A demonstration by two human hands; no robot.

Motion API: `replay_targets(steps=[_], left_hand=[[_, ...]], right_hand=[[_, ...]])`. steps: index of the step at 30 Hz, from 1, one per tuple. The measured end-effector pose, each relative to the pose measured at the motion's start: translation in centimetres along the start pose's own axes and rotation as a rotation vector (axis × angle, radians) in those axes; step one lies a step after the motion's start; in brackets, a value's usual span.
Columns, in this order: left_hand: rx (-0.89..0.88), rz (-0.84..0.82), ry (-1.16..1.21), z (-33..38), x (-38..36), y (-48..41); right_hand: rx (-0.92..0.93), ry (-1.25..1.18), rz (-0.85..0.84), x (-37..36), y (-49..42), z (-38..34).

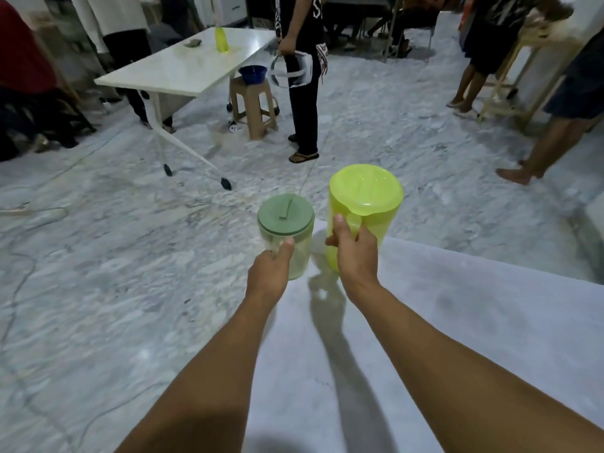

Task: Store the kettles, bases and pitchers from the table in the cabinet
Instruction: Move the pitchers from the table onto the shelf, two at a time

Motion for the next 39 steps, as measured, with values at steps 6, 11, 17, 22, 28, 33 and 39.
replay_targets(steps=[6, 11, 17, 22, 28, 33, 39], left_hand=[[0.001, 0.041, 0.204, 0.6, -1.1, 0.6], [-0.062, -0.008, 0.234, 1.8, 0.0, 2.9], [-0.253, -0.120, 0.295, 6.6, 1.2, 11.0], [-0.436, -0.289, 0.364, 12.9, 0.9, 22.8], [-0.595, -0.540, 0.470, 20.4, -3.6, 42.1], [-0.659, -0.902, 0.502, 22.8, -9.3, 60.7], [-0.730, -1.217, 0.518, 23.4, -14.5, 81.3]], right_hand=[[0.032, -0.087, 0.022, -0.2, -0.2, 0.0], [-0.021, -0.083, 0.092, 3.6, 2.0, -0.2], [0.033, -0.080, 0.314, 13.3, 10.1, -2.7], [0.093, -0.052, 0.552, 25.2, 20.2, -8.1], [0.213, 0.065, 0.991, 43.4, 34.9, -15.5], [0.252, 0.126, 1.343, 56.7, 47.6, -17.9], [0.222, 0.219, 1.693, 69.7, 60.7, -17.5]])
Point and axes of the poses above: each hand's wrist, its own y-axis away from the middle knuckle, its own x-axis out of the back of the hand, z = x × y, the point moved 8 cm from there along -y, towards the middle knuckle, and after that the axes turned 3 degrees about z, right-handed, at the moved point
